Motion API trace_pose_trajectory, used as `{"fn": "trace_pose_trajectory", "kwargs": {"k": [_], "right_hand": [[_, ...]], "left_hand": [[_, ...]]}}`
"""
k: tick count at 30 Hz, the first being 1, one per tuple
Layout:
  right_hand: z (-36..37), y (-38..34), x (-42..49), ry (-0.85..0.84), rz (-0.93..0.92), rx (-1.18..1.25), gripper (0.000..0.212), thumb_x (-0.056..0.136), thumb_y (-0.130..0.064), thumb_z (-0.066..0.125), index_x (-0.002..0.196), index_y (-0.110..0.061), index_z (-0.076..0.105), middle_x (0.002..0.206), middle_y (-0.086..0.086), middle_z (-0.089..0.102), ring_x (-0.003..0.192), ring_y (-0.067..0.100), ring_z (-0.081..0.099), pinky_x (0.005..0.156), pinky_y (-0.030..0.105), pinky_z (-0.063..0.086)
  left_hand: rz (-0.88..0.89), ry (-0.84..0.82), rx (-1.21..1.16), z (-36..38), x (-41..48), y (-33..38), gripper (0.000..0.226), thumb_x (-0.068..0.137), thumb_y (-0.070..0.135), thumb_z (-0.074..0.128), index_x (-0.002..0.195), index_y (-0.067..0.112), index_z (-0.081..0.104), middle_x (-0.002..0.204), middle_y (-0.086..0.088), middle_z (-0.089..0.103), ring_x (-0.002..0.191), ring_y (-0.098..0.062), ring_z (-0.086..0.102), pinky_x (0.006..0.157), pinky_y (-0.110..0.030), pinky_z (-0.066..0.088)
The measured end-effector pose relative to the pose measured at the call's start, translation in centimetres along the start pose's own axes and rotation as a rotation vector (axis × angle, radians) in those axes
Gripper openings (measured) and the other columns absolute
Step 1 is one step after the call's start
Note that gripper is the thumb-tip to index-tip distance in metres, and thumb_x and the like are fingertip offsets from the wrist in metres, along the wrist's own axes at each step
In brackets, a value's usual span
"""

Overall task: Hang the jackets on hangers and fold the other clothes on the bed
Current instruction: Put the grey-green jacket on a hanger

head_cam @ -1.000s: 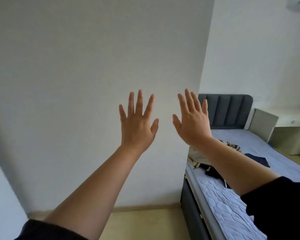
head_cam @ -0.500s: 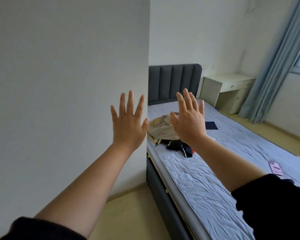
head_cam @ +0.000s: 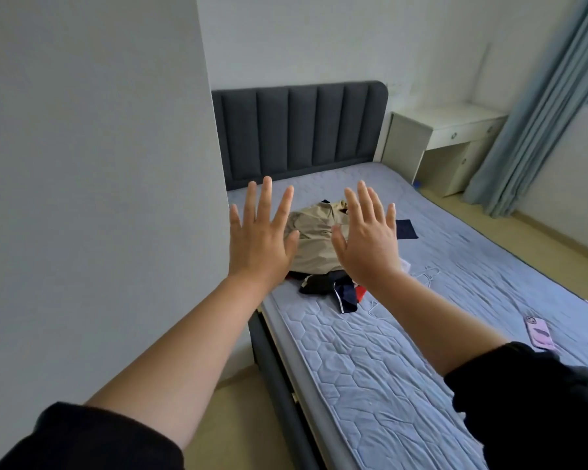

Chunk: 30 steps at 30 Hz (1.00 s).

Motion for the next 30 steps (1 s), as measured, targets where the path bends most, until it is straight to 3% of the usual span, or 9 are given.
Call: {"fn": "trace_pose_trajectory", "kwargs": {"k": [10, 20, 30], "right_hand": [[11.9, 4.7, 5.2, -0.084, 0.118, 0.046, 0.064, 0.096, -0.042, 0.041, 0.15, -0.013, 0.023, 0.159, 0.01, 0.016, 0.147, 0.027, 0.012, 0.117, 0.052, 0.007], [23.7, 7.9, 10.7, -0.174, 0.331, -0.023, 0.062, 0.097, -0.039, 0.039, 0.15, -0.012, 0.023, 0.16, 0.008, 0.013, 0.147, 0.025, 0.011, 0.119, 0.052, 0.006], [35.5, 12.1, 14.6, -0.227, 0.406, -0.017, 0.062, 0.097, -0.039, 0.039, 0.15, -0.012, 0.022, 0.159, 0.01, 0.017, 0.147, 0.025, 0.011, 0.118, 0.047, 0.002]], "left_hand": [[0.057, -0.137, -0.082, 12.0, 5.9, -1.6, 0.07, 0.097, 0.04, 0.039, 0.153, 0.026, -0.001, 0.16, -0.01, -0.005, 0.147, -0.03, -0.007, 0.115, -0.055, 0.005], [0.188, -0.331, -0.079, 26.9, 14.7, -5.9, 0.07, 0.098, 0.047, 0.028, 0.15, 0.027, -0.013, 0.159, -0.009, -0.014, 0.146, -0.028, -0.012, 0.117, -0.053, 0.009], [0.026, -0.469, -0.171, 40.4, 18.9, -6.7, 0.067, 0.099, 0.045, 0.027, 0.15, 0.027, -0.013, 0.159, -0.008, -0.015, 0.146, -0.028, -0.011, 0.116, -0.052, 0.007]]}}
Point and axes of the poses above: each hand's wrist, its own x-axis towards the middle knuckle, its own z-axis out of the palm, y = z × x, the point moved 10 cm from there along x, towards the middle knuckle
